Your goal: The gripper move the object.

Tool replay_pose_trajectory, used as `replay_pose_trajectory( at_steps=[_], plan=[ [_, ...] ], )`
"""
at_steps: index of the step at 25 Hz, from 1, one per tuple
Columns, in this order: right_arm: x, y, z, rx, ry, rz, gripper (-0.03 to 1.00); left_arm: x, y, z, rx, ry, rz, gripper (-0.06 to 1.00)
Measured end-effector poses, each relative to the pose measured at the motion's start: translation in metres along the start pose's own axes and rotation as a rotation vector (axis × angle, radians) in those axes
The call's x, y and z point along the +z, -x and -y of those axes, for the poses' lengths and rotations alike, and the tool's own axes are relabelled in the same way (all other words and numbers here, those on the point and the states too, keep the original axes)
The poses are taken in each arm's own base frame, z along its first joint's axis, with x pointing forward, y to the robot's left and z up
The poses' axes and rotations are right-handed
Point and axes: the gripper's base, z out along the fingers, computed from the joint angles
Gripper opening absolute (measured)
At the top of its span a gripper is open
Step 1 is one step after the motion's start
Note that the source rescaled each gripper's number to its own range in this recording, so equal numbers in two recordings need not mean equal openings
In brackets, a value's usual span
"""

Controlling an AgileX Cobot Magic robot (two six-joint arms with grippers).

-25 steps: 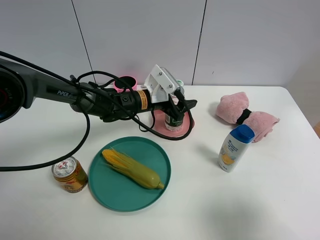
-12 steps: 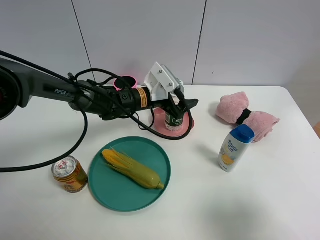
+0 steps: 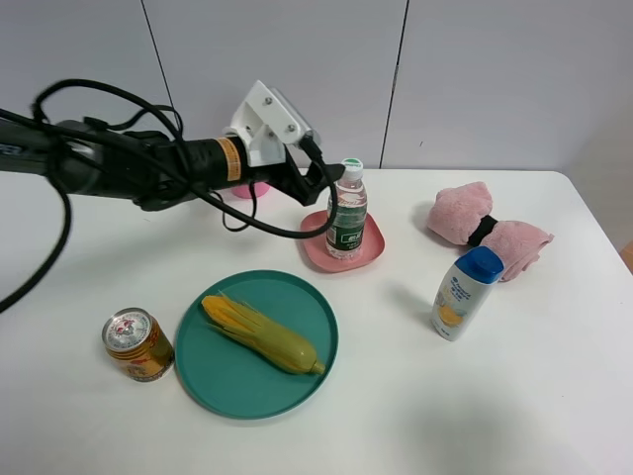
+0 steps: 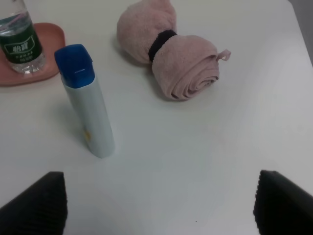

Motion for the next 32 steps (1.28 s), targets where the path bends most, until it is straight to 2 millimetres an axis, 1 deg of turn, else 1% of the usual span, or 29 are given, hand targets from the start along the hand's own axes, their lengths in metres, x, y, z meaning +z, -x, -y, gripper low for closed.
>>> replay_pose_trajectory(
  at_steps=[1,4,8,11,13,15,18,21,24,27,32],
  plan=[
    [0.0,0.0,0.0,0.0,0.0,0.0,1.0,-0.011,0.0,-0.004,-0.006,0.027,-0.021,0.77],
    [0.0,0.0,0.0,0.0,0.0,0.0,1.0,-0.052,0.011,-0.02,-0.024,0.146,-0.095,0.77],
    [0.0,0.0,0.0,0.0,0.0,0.0,1.0,-0.114,0.036,-0.041,-0.024,0.365,-0.183,0.77],
    [0.0,0.0,0.0,0.0,0.0,0.0,1.0,-0.171,0.06,-0.054,-0.105,0.589,-0.25,0.77],
    [0.0,0.0,0.0,0.0,0.0,0.0,1.0,-0.209,0.073,-0.054,-0.188,0.717,-0.289,0.77],
    [0.0,0.0,0.0,0.0,0.0,0.0,1.0,-0.245,0.083,-0.047,-0.227,0.813,-0.342,0.77],
    [0.0,0.0,0.0,0.0,0.0,0.0,1.0,-0.296,0.097,-0.025,-0.237,0.902,-0.409,0.77],
    [0.0,0.0,0.0,0.0,0.0,0.0,1.0,-0.334,0.103,0.003,-0.282,0.926,-0.446,0.77],
    [0.0,0.0,0.0,0.0,0.0,0.0,1.0,-0.364,0.105,0.032,-0.332,0.902,-0.465,0.77],
    [0.0,0.0,0.0,0.0,0.0,0.0,1.0,-0.392,0.104,0.058,-0.344,0.899,-0.46,0.77],
    [0.0,0.0,0.0,0.0,0.0,0.0,1.0,-0.435,0.099,0.099,-0.369,0.934,-0.366,0.77]
  ],
)
